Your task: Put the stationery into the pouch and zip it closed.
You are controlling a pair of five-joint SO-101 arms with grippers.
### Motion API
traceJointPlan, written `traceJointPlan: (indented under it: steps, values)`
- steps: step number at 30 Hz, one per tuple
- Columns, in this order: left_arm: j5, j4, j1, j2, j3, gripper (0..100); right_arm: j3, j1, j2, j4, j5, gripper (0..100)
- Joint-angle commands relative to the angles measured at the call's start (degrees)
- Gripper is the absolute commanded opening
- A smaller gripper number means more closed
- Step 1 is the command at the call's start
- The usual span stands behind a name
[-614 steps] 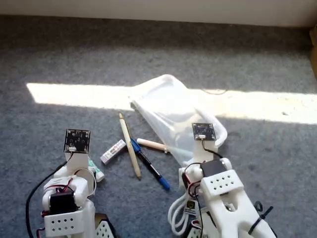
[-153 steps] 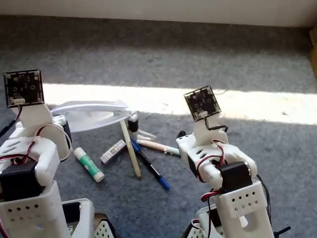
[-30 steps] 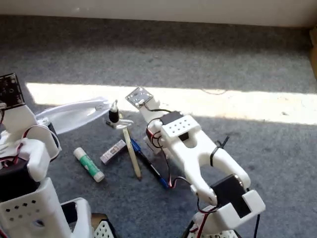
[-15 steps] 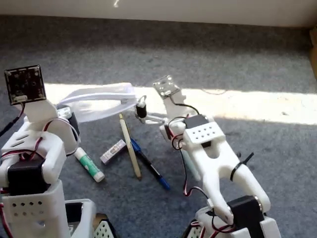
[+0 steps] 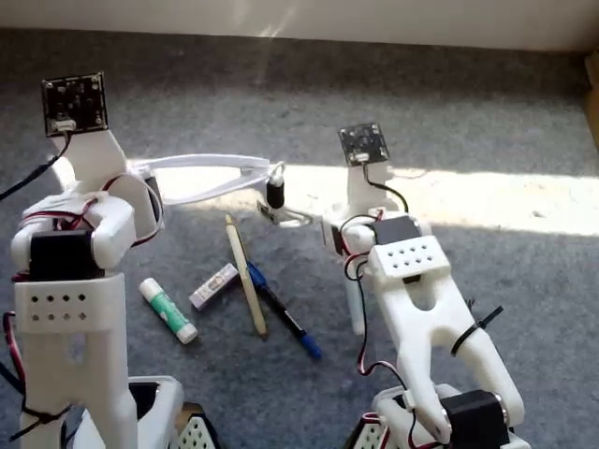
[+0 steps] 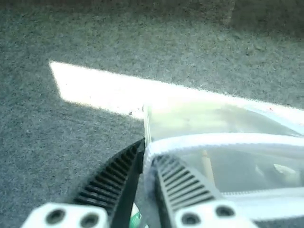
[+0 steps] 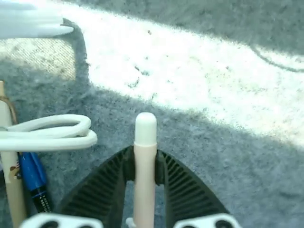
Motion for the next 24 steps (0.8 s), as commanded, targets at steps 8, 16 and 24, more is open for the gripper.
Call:
traceJointPlan:
  steps: [8, 16, 24]
  values:
    - [0.7, 2.2, 2.5, 3.8, -8.5, 1, -0.7, 0.2, -2.0, -0.7, -11.1, 0.5]
    - [0.8, 9.3, 3.8, 14.3, -18.8, 1, -0.5, 0.5, -2.4, -0.7, -10.5, 0.5]
    - [0.6, 17.4, 3.6, 15.6, -26.9, 1, -0.8, 0.6, -3.1, -0.4, -10.8, 0.5]
